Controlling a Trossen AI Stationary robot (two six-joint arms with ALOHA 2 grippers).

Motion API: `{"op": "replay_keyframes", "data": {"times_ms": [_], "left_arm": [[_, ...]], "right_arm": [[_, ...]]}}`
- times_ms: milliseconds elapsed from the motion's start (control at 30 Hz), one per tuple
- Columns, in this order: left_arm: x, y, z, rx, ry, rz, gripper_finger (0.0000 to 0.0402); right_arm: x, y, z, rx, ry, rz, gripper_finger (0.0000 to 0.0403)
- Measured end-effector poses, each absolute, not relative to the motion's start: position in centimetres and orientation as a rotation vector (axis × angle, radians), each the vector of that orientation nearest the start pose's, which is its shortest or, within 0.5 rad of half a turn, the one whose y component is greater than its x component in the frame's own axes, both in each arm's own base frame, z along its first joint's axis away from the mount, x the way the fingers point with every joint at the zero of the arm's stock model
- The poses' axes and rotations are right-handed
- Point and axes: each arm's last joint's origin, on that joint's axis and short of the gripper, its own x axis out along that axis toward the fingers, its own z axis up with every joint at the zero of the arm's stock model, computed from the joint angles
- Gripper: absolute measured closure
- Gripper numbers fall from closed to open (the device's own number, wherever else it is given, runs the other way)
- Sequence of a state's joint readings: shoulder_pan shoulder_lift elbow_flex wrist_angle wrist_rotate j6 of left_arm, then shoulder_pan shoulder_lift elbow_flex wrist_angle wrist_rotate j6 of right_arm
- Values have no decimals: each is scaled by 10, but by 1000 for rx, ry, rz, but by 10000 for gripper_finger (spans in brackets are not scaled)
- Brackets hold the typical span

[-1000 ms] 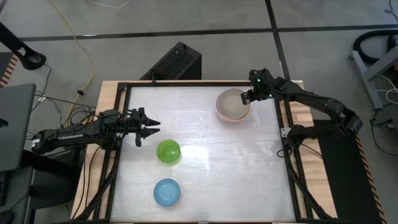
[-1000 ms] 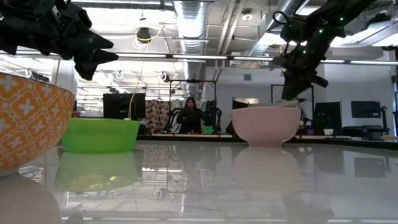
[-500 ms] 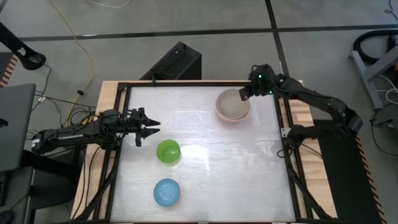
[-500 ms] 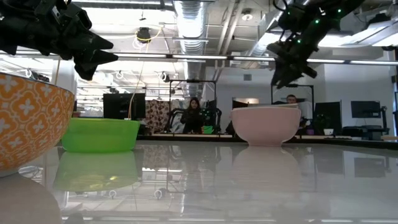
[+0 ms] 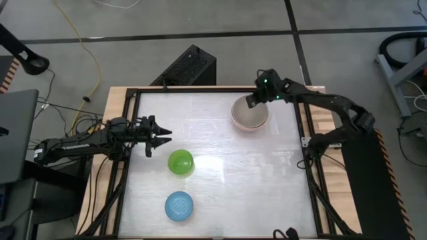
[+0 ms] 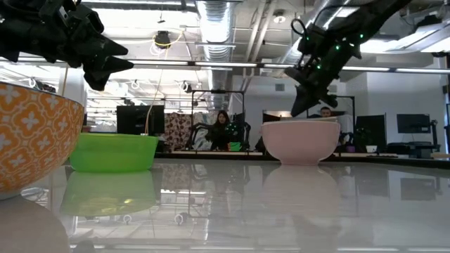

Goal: Nest bowls inside each other
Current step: Stack the gray bowl on the pink bowl

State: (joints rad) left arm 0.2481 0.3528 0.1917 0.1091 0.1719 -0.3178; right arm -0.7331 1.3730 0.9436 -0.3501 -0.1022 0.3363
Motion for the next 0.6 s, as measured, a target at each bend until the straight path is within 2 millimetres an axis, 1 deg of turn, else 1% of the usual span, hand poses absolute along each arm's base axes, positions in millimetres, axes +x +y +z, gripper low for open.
{"op": "replay_keyframes", "data": {"times_ms": [100, 233, 400, 500, 600], "left_arm": [[117, 25, 208, -330, 57, 87, 244], [117, 25, 207, -326, 67, 101, 244], [117, 25, 206, -321, 71, 108, 244], [117, 25, 206, -326, 71, 109, 244], [117, 25, 206, -326, 71, 109, 244]], "right_arm": [[210, -194, 245, 651, 620, -726, 398], [209, -196, 246, 676, 604, -660, 398], [202, -201, 245, 698, 599, -604, 399], [195, -205, 240, 736, 602, -587, 399], [186, -208, 233, 771, 624, -614, 399]]}}
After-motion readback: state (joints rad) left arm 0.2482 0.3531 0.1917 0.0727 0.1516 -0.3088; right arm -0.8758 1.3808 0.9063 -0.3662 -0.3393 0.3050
